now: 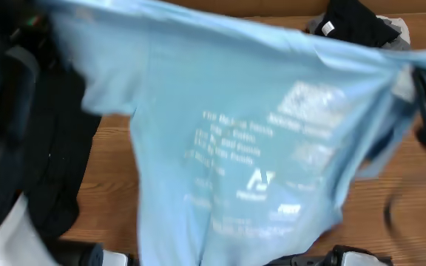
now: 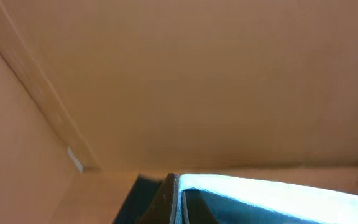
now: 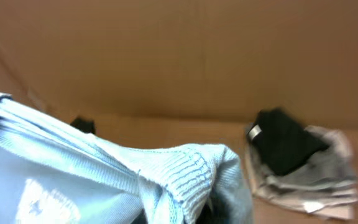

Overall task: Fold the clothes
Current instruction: 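Lift the shirt by both shoulders and stretch it wide, then lay the shirt flat on the table and release both grippers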

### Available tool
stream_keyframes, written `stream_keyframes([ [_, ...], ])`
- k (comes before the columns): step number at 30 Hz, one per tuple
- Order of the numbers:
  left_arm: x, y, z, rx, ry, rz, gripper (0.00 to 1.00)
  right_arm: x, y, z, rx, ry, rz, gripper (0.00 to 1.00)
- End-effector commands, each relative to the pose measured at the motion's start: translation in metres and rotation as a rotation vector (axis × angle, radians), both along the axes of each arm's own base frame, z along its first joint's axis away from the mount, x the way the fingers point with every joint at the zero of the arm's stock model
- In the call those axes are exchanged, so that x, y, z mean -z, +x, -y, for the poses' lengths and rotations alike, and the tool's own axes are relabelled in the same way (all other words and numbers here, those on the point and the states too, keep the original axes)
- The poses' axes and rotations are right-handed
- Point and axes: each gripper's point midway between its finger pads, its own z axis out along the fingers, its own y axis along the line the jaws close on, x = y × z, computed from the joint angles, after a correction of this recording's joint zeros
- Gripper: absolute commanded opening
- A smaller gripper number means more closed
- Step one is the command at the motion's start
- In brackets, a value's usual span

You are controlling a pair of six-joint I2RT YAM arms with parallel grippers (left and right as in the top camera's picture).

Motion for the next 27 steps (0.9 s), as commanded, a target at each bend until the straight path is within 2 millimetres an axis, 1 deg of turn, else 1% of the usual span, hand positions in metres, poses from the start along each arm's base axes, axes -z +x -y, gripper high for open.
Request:
stream_keyframes([
  [1, 0.031, 0.033, -0.052, -0.292, 0.099, -0.099, 0.04, 0.047, 0.061, 0.021, 0.045, -0.055, -0.164, 0.04],
  [2, 0.042, 0.045, -0.053, -0.302, 0.110, -0.131, 0.04, 0.059, 0.076, 0.019, 0.027, -0.052, -0.201, 0.04],
  [4, 0.067, 0.071, -0.056, -0.326, 0.135, -0.200, 0.04, 0.090, 0.110, 0.011, -0.015, -0.052, -0.286, 0.04],
  [8, 0.127, 0.123, -0.065, -0.353, 0.165, -0.342, 0.04, 0.159, 0.177, -0.007, -0.080, -0.047, -0.437, 0.04],
  [11, 0.171, 0.155, -0.075, -0.371, 0.177, -0.430, 0.04, 0.211, 0.218, -0.021, -0.115, -0.048, -0.513, 0.04],
  [14, 0.222, 0.187, -0.083, -0.381, 0.192, -0.519, 0.04, 0.263, 0.258, -0.034, -0.130, -0.038, -0.559, 0.04],
  [16, 0.259, 0.206, -0.088, -0.387, 0.199, -0.574, 0.04, 0.292, 0.280, -0.040, -0.127, -0.030, -0.572, 0.10],
  [17, 0.273, 0.213, -0.091, -0.392, 0.198, -0.591, 0.04, 0.307, 0.292, -0.044, -0.131, -0.030, -0.572, 0.11],
  [18, 0.291, 0.222, -0.092, -0.396, 0.196, -0.612, 0.04, 0.318, 0.300, -0.048, -0.135, -0.029, -0.571, 0.14],
  [19, 0.305, 0.228, -0.093, -0.398, 0.193, -0.628, 0.04, 0.331, 0.309, -0.052, -0.135, -0.023, -0.569, 0.22],
  [20, 0.326, 0.237, -0.093, -0.392, 0.194, -0.652, 0.04, 0.342, 0.317, -0.058, -0.140, -0.020, -0.563, 0.26],
  [21, 0.340, 0.242, -0.093, -0.390, 0.196, -0.669, 0.04, 0.350, 0.325, -0.063, -0.147, -0.023, -0.552, 0.26],
  [22, 0.356, 0.248, -0.093, -0.388, 0.199, -0.687, 0.04, 0.358, 0.331, -0.069, -0.154, -0.023, -0.541, 0.30],
  [23, 0.367, 0.252, -0.093, -0.386, 0.201, -0.698, 0.04, 0.362, 0.337, -0.073, -0.153, -0.017, -0.531, 0.38],
  [24, 0.384, 0.258, -0.092, -0.382, 0.201, -0.713, 0.04, 0.366, 0.343, -0.078, -0.155, -0.014, -0.513, 0.44],
  [25, 0.393, 0.261, -0.092, -0.376, 0.199, -0.723, 0.05, 0.367, 0.346, -0.082, -0.158, -0.014, -0.501, 0.51],
  [26, 0.403, 0.264, -0.090, -0.369, 0.196, -0.731, 0.14, 0.366, 0.348, -0.084, -0.162, -0.015, -0.492, 0.64],
  [27, 0.408, 0.265, -0.090, -0.365, 0.192, -0.736, 0.27, 0.365, 0.348, -0.087, -0.161, -0.009, -0.489, 0.74],
])
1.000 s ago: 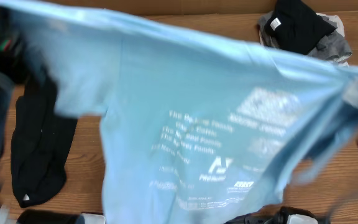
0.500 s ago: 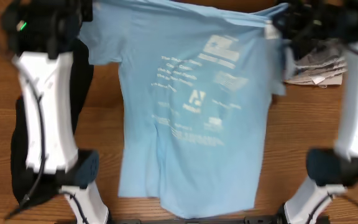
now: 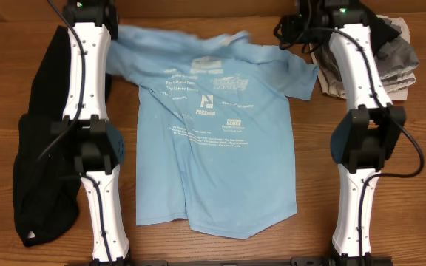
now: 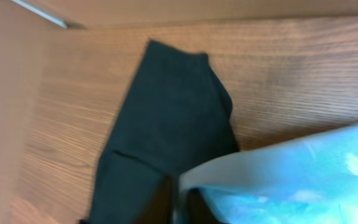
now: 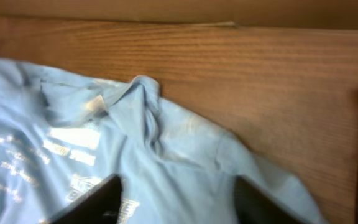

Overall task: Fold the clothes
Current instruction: 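Lay the shirt flat on the table and release both grippers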

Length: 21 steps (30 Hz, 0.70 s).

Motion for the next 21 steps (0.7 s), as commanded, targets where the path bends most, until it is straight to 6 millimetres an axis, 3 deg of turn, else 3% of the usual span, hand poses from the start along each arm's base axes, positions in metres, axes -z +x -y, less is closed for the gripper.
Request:
stream_keyframes([
  [1, 0.017, 0.005, -0.002, -0.025, -0.001, -0.002, 0.47, -0.018, 0.003, -0.016, 0.010, 0.019, 0.038, 0.83],
  [4, 0.018, 0.006, -0.001, -0.043, -0.035, 0.015, 0.68, -0.033, -0.004, -0.014, 0.035, 0.034, 0.017, 0.96],
  [7, 0.005, 0.005, -0.001, -0.035, -0.062, 0.036, 0.89, -0.056, -0.025, -0.007, 0.050, 0.034, -0.026, 1.00],
  [11, -0.028, -0.005, 0.000, -0.014, -0.114, 0.065, 1.00, -0.087, -0.066, -0.003, 0.052, 0.024, -0.110, 1.00],
  [14, -0.072, -0.021, 0.010, 0.043, -0.181, 0.105, 1.00, -0.112, -0.102, -0.004, 0.045, 0.017, -0.164, 1.00],
  [21, -0.196, -0.076, 0.062, 0.296, -0.322, 0.271, 1.00, -0.187, -0.164, 0.000, 0.092, 0.055, -0.135, 1.00],
])
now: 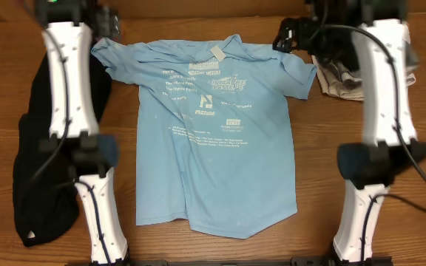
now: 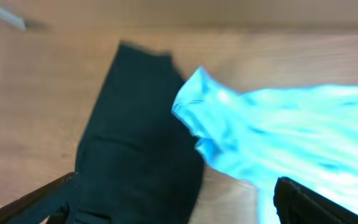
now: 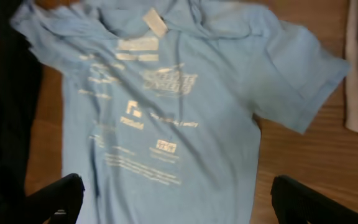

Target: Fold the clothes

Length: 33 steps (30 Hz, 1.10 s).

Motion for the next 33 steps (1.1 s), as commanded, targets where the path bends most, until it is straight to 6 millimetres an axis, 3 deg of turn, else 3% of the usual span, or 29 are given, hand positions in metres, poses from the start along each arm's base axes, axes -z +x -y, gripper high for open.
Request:
stream_keyframes([
  [1, -0.118, -0.042, 0.042, 0.169, -0.105, 0.243, 1.00, -0.068, -0.026, -0.001, 0.044, 0.044, 0.139, 1.00],
  [3, -0.144, -0.061, 0.057, 0.217, -0.140, 0.287, 1.00, -0.093, -0.043, -0.006, 0.066, 0.072, 0.181, 1.00],
  [7, -0.168, -0.090, 0.076, 0.269, -0.164, 0.311, 1.00, -0.127, -0.077, -0.029, 0.044, 0.103, 0.239, 1.00],
  [9, -0.169, -0.100, 0.082, 0.281, -0.167, 0.296, 1.00, -0.131, -0.094, -0.039, 0.050, 0.077, 0.244, 1.00],
  [12, -0.163, -0.109, 0.089, 0.294, -0.178, 0.256, 1.00, -0.121, -0.117, -0.048, 0.097, -0.013, 0.214, 1.00],
  [16, -0.153, -0.111, 0.091, 0.297, -0.193, 0.214, 1.00, -0.088, -0.146, -0.052, 0.151, -0.102, 0.107, 1.00],
  [21, -0.148, -0.109, 0.092, 0.284, -0.210, 0.202, 1.00, -0.020, -0.176, -0.033, 0.247, -0.204, -0.092, 1.00],
  [27, -0.141, -0.105, 0.093, 0.275, -0.219, 0.185, 1.00, 0.061, -0.187, -0.034, 0.273, -0.223, -0.210, 1.00],
  [33, -0.120, -0.093, 0.096, 0.276, -0.224, 0.135, 1.00, 0.144, -0.203, -0.041, 0.250, -0.194, -0.330, 1.00],
])
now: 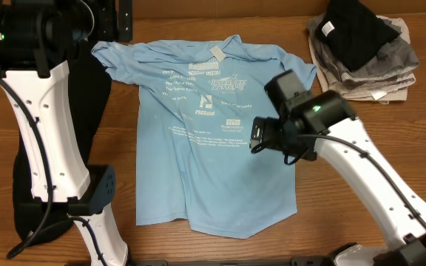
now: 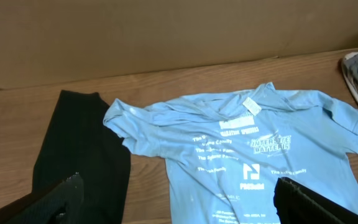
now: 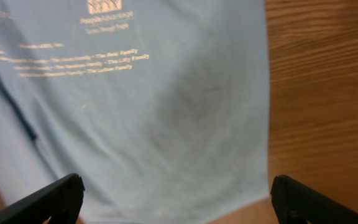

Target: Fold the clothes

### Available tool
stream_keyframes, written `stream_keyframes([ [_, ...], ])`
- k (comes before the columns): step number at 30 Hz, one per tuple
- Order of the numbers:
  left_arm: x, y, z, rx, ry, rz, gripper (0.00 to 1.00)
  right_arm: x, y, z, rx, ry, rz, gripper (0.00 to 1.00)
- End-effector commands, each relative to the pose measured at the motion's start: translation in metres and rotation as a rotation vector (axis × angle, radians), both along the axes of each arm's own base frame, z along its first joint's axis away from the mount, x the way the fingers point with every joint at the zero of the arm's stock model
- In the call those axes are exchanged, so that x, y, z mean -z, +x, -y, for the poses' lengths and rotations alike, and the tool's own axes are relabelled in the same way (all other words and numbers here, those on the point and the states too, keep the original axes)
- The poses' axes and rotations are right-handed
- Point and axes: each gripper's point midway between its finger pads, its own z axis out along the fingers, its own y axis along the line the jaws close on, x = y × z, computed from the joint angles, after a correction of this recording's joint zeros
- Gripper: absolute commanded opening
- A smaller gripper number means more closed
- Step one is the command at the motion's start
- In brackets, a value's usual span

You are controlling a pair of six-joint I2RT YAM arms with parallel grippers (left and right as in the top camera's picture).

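Note:
A light blue T-shirt [image 1: 213, 125] lies spread flat on the wooden table, print up, collar toward the far edge. The left wrist view takes in its upper half [image 2: 247, 149] from high up. There my left gripper [image 2: 178, 210] is open and empty, off the shirt's left shoulder. My right gripper [image 1: 261, 137] hangs low over the shirt's right side at mid-length. It is open [image 3: 178, 210], with only the shirt's plain lower cloth [image 3: 154, 93] and its right edge beneath it.
A black garment [image 1: 21, 148] lies along the table's left side, touching the shirt's left sleeve. A pile of folded clothes [image 1: 364, 44], black on top, sits at the far right corner. A cardboard wall [image 2: 166, 31] closes the back.
My right gripper was high over the far end of the shirt and is now low over its right middle. The left gripper is higher and farther back. The shirt lies unchanged.
Both grippers first held the blue shirt up in the air by its shoulders. Then it lay flat on the table, the left gripper still on a sleeve. Then both were open above the far end, and now the right one is down the shirt's side.

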Motion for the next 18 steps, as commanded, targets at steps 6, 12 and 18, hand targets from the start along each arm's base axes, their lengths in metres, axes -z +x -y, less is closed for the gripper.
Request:
stream_keyframes([
  [6, 0.047, 0.029, 0.017, 0.032, -0.007, -0.101, 1.00, 0.073, -0.033, 0.006, 0.059, 0.106, -0.129, 0.96],
  [12, 0.081, 0.045, 0.031, 0.058, 0.000, -0.171, 1.00, 0.102, -0.043, 0.004, 0.066, 0.166, -0.150, 0.75],
  [18, 0.113, 0.059, 0.042, 0.077, 0.006, -0.231, 1.00, 0.121, -0.052, 0.006, 0.072, 0.180, -0.157, 0.40],
])
